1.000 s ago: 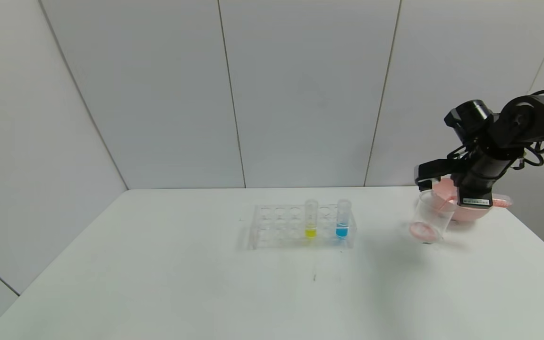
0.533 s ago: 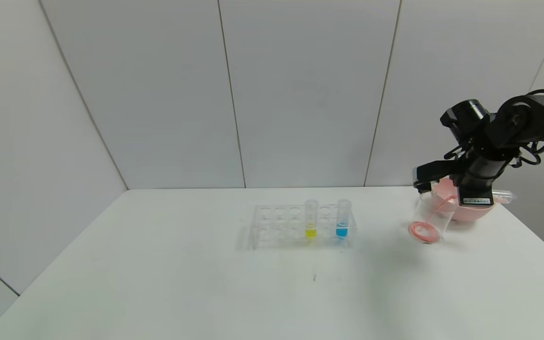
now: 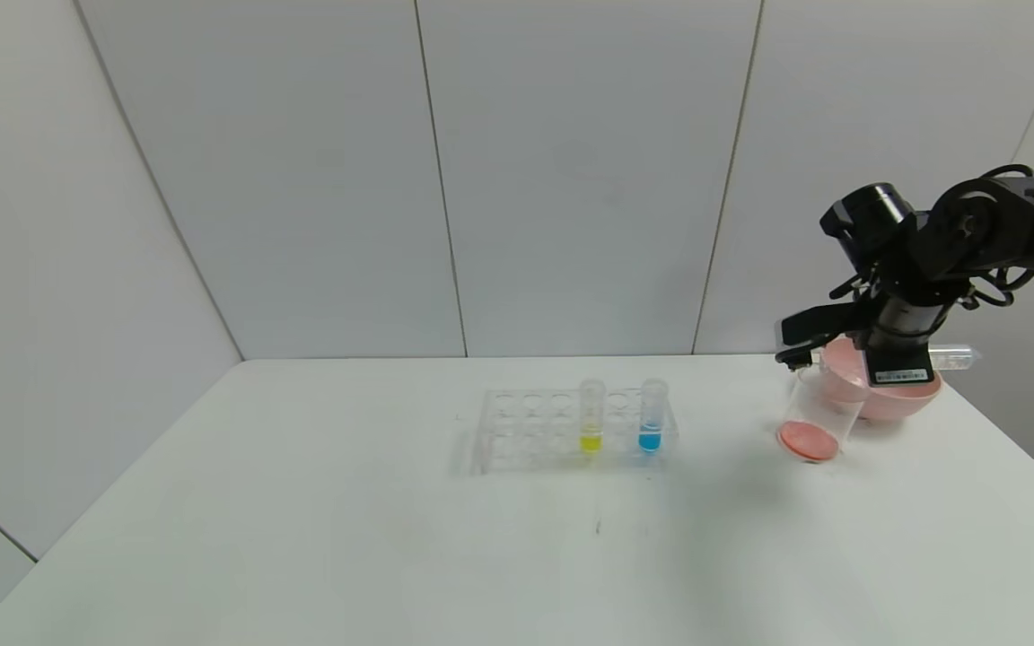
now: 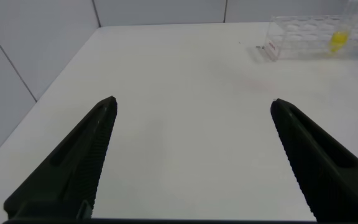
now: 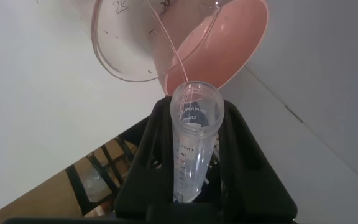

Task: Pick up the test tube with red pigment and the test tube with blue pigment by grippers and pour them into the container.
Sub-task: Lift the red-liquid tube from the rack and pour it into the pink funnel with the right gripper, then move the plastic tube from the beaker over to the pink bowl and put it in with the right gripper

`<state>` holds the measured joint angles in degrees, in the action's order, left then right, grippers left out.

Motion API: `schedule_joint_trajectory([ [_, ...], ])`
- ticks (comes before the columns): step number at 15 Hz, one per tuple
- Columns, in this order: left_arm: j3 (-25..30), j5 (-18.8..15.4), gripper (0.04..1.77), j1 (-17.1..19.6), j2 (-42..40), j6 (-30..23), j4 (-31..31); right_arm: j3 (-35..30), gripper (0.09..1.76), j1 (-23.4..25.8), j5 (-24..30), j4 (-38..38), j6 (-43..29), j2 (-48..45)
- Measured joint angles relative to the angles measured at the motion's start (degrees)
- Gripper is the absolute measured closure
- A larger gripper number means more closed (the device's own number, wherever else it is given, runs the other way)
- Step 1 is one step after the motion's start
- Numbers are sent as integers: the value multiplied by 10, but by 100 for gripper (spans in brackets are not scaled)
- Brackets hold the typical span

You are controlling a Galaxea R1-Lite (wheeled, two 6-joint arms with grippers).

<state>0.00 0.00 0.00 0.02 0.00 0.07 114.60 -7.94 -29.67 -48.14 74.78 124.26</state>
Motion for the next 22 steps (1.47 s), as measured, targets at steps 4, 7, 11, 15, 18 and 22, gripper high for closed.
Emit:
schedule_joint_trajectory([
  [4,0,0,5,0,0,0,0,0,136,-6,-27,-1,9,0],
  [7,0,0,5,0,0,0,0,0,136,-7,-25,5,11,0],
  [11,0,0,5,0,0,0,0,0,136,9,101,28,-12,-3],
  [15,0,0,5,0,0,0,0,-1,136,45,285,31,-113,-22],
  [18,0,0,5,0,0,0,0,-3,136,61,433,35,-229,-41],
  [22,0,0,5,0,0,0,0,-29,136,95,554,104,-308,-76],
])
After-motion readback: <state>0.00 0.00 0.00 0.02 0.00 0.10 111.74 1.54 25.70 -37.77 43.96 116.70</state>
